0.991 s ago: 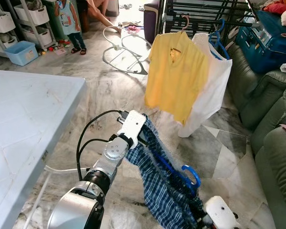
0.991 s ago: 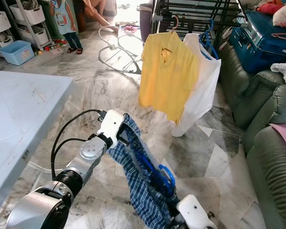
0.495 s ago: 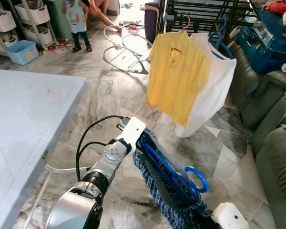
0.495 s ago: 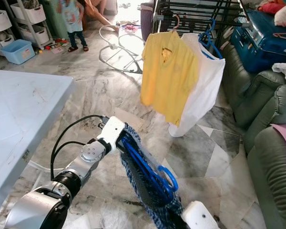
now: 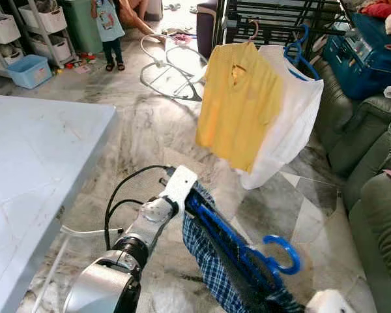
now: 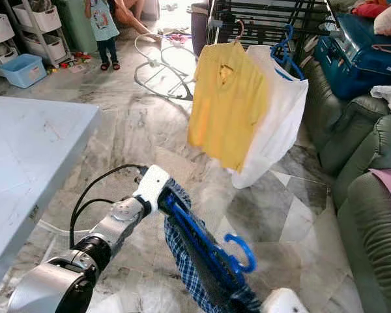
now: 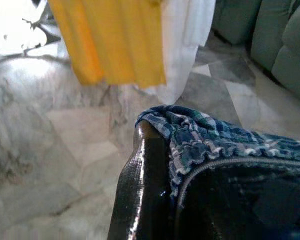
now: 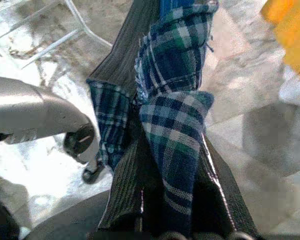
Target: Hang hanger
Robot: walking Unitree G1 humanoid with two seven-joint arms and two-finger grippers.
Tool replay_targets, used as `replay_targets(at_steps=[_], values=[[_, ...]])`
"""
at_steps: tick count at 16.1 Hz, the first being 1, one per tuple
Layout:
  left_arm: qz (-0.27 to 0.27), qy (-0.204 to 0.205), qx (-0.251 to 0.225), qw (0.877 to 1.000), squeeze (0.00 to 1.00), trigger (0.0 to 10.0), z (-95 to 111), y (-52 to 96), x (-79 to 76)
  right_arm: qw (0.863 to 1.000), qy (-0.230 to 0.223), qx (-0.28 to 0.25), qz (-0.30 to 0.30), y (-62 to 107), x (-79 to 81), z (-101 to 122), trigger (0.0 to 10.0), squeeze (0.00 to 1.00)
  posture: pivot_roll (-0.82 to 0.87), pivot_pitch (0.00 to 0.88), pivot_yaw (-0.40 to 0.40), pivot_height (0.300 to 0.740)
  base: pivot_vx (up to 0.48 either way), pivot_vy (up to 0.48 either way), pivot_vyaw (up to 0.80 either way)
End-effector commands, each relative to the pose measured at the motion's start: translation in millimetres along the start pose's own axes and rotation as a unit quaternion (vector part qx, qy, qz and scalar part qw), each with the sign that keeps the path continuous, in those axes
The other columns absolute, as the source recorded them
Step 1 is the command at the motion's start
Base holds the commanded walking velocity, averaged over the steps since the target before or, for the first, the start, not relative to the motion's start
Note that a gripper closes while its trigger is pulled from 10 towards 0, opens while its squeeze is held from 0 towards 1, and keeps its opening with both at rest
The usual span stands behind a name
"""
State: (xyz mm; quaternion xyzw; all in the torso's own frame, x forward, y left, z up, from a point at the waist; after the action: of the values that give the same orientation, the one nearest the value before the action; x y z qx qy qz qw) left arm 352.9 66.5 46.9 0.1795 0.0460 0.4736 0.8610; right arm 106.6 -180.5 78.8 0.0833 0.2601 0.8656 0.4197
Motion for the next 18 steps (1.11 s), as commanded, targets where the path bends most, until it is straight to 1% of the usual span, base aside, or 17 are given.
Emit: replay_targets(at_steps=[1,2,3,4,5,6,7,9,10,11,12,13,14,15,16,17,18], values=[[0.004,0.031,0.025,0.999,0.00,0.0,-11.1,2.2,1.1,0.999,0.019,-0.027,-0.003,4.3,-3.1,13.5,10.0,0.00,-0.04,0.050,-0.009,0.740,0.000,0.000,0.00],[0.007,0.044,0.030,0.999,0.00,0.0,-12.4,2.5,2.6,0.999,0.029,-0.027,-0.014,6.8,-7.9,15.4,10.0,0.00,-0.04,0.050,-0.009,0.740,0.000,0.000,0.00],[0.013,0.047,0.032,0.998,0.00,0.0,-12.8,2.9,5.1,0.998,0.037,-0.036,-0.025,8.9,-13.4,20.8,10.0,0.00,-0.04,0.048,-0.004,0.740,0.000,0.000,0.00],[0.013,0.048,0.034,0.998,0.00,0.0,-12.8,3.1,5.8,0.998,0.040,-0.041,-0.029,9.7,-15.7,23.7,10.0,0.00,-0.04,0.048,-0.002,0.740,0.000,0.000,0.00],[0.007,0.061,0.039,0.997,0.00,0.0,-14.6,2.9,3.8,0.996,0.033,-0.077,-0.042,10.6,-21.6,37.6,10.0,0.00,-0.04,0.046,-0.001,0.740,0.000,0.000,0.00],[-0.003,0.062,0.042,0.997,0.00,0.0,-15.6,2.6,0.6,0.993,0.030,-0.100,-0.048,10.9,-24.5,46.0,10.0,0.00,-0.03,0.045,-0.001,0.740,0.000,0.000,0.00],[-0.021,0.068,0.046,0.996,0.00,0.0,-18.3,1.8,-7.9,0.987,0.025,-0.147,-0.068,9.1,-32.1,61.9,10.0,0.00,-0.03,0.044,-0.001,0.740,0.000,0.000,0.00],[-0.049,0.076,0.050,0.995,0.00,0.0,-20.0,0.0,-21.5,0.974,0.009,-0.205,-0.093,3.2,-40.2,77.9,10.0,0.00,-0.02,0.043,-0.002,0.740,0.000,0.000,0.00],[-0.056,0.080,0.047,0.994,0.00,0.0,-19.9,-0.5,-25.9,0.968,0.002,-0.223,-0.112,-1.0,-45.0,81.5,10.0,0.00,-0.02,0.044,-0.002,0.740,0.000,0.000,0.00],[-0.057,0.080,0.046,0.994,0.00,0.0,-19.7,-0.7,-27.0,0.966,-0.001,-0.228,-0.119,-2.5,-47.3,82.5,10.0,0.00,-0.02,0.044,-0.002,0.740,0.000,0.000,0.00],[-0.069,0.086,0.037,0.993,0.00,0.0,-18.2,-1.2,-32.8,0.954,-0.019,-0.257,-0.154,-7.3,-57.0,86.5,10.0,0.00,-0.02,0.043,-0.004,0.740,0.000,0.000,0.00],[-0.091,0.090,0.031,0.991,0.00,0.0,-18.4,-1.1,-41.2,0.941,-0.035,-0.287,-0.175,-14.8,-64.1,93.6,10.0,0.00,-0.01,0.042,0.000,0.740,0.000,0.000,0.00],[-0.112,0.089,0.029,0.989,0.00,0.0,-19.8,-0.2,-48.8,0.935,-0.043,-0.303,-0.177,-23.4,-67.6,99.7,10.0,0.00,-0.02,0.043,0.002,0.740,0.000,0.000,0.00],[-0.127,0.080,0.028,0.988,0.00,0.0,-21.0,0.7,-53.5,0.932,-0.042,-0.312,-0.180,-28.5,-70.6,104.3,10.0,0.00,-0.01,0.042,0.002,0.740,0.000,0.000,0.00],[-0.144,0.058,0.027,0.988,0.00,0.0,-23.0,2.1,-58.4,0.928,-0.038,-0.321,-0.184,-35.8,-75.2,111.8,10.0,0.00,-0.01,0.041,0.000,0.740,0.000,0.000,0.00],[-0.147,0.047,0.027,0.988,0.00,0.0,-23.8,2.7,-59.4,0.928,-0.035,-0.323,-0.184,-39.2,-76.9,114.8,10.0,0.00,-0.01,0.041,0.000,0.740,0.000,0.000,0.00],[-0.144,0.035,0.022,0.989,0.00,0.0,-22.8,2.7,-58.4,0.933,-0.024,-0.314,-0.177,-43.9,-76.4,114.6,10.0,0.00,0.00,0.041,-0.004,0.740,0.000,0.000,0.00]])
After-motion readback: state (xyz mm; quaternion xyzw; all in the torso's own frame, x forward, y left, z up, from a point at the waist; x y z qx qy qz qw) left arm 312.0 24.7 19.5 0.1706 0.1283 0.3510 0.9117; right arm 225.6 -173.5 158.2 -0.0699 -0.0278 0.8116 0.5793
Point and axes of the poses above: a point about 5 cm out from each wrist's last joint towards the gripper, its own y axis pointing back from the gripper into the wrist, its own z axis along the axis of the wrist's last joint, x = y × z, the point moved 2 cm from there along -y, pointing out of the wrist towards the gripper, and after that the axes turned 3 degrees about y, right-handed, at the moved point
